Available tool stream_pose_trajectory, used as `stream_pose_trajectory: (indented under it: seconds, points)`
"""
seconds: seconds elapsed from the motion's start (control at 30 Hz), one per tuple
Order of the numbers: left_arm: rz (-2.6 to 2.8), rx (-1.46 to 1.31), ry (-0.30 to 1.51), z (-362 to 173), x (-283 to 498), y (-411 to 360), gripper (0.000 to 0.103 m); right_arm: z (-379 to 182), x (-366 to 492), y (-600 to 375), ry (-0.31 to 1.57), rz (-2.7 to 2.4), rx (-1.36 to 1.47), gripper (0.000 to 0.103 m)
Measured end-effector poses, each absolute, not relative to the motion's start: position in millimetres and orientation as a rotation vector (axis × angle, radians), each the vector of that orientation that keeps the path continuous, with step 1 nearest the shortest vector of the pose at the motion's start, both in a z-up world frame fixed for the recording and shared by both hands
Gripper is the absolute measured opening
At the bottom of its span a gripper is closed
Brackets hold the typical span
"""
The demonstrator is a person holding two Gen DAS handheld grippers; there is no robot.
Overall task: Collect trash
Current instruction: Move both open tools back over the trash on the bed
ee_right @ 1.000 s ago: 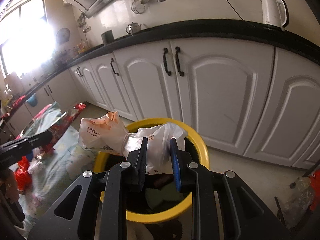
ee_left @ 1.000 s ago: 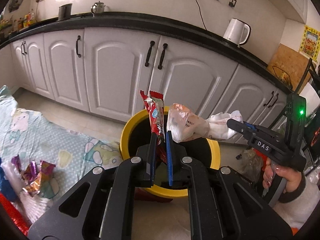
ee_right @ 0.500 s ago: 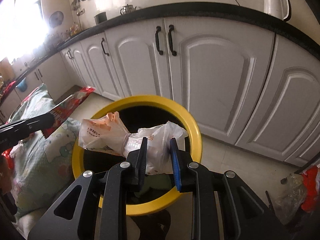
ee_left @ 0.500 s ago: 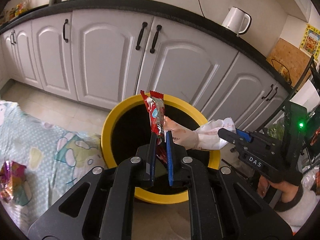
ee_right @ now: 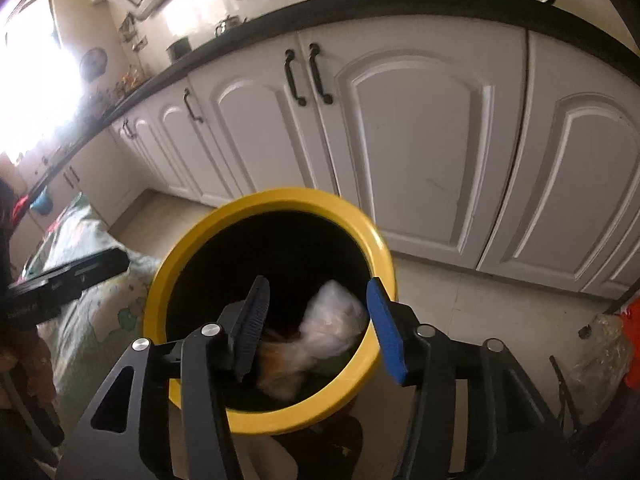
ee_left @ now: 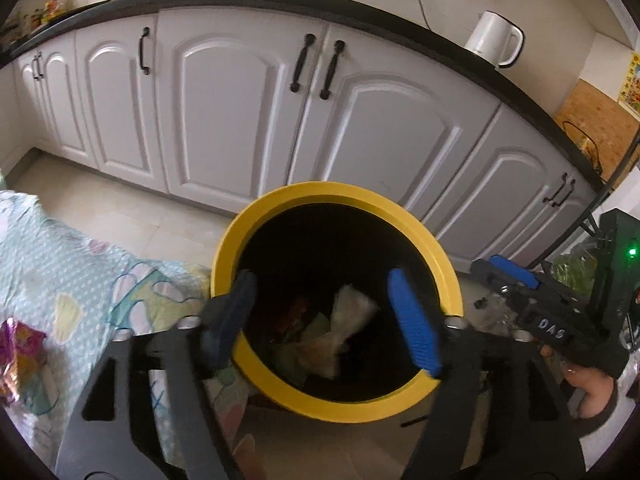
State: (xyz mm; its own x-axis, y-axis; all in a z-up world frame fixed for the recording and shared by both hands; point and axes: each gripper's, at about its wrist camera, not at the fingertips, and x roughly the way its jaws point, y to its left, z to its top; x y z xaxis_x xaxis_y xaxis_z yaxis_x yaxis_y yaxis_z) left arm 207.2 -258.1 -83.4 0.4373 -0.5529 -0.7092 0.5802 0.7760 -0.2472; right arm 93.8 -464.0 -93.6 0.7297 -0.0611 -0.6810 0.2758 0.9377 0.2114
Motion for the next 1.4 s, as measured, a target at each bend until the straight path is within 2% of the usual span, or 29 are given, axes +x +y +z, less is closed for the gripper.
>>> stream_pose_trajectory:
  seconds: [0.03, 0.1, 0.23, 0.8, 1.4]
  points:
    - [-0.692, 0.032, 0.865, -81.5, 206.8, -255.3, 0.078, -92.4, 92.6, -464.6, 0.724, -0.192, 0.313, 0.054]
    - [-0.665, 0.027, 0.854, -77.6, 205.7, -250.1, 0.092, -88.5, 89.8, -464.9, 0.706, -0.195, 0.323, 0.059]
    - [-0.611, 0.01, 0.819, -65.2, 199.5, -231.6, 0.092, -82.9, 87.4, -463.4, 0.679, -0.181, 0.337, 0.063]
    - [-0.418, -0.032, 0.68, -25.0, 171.0, -142.6, 0.092, -44.1, 86.0, -404.3, 0.61, -0.012, 0.261, 0.064]
    - [-0.311, -0.061, 0.574, -5.5, 146.6, -86.1, 0.092, -14.2, 85.3, -324.7, 0.538, 0.159, 0.141, 0.07]
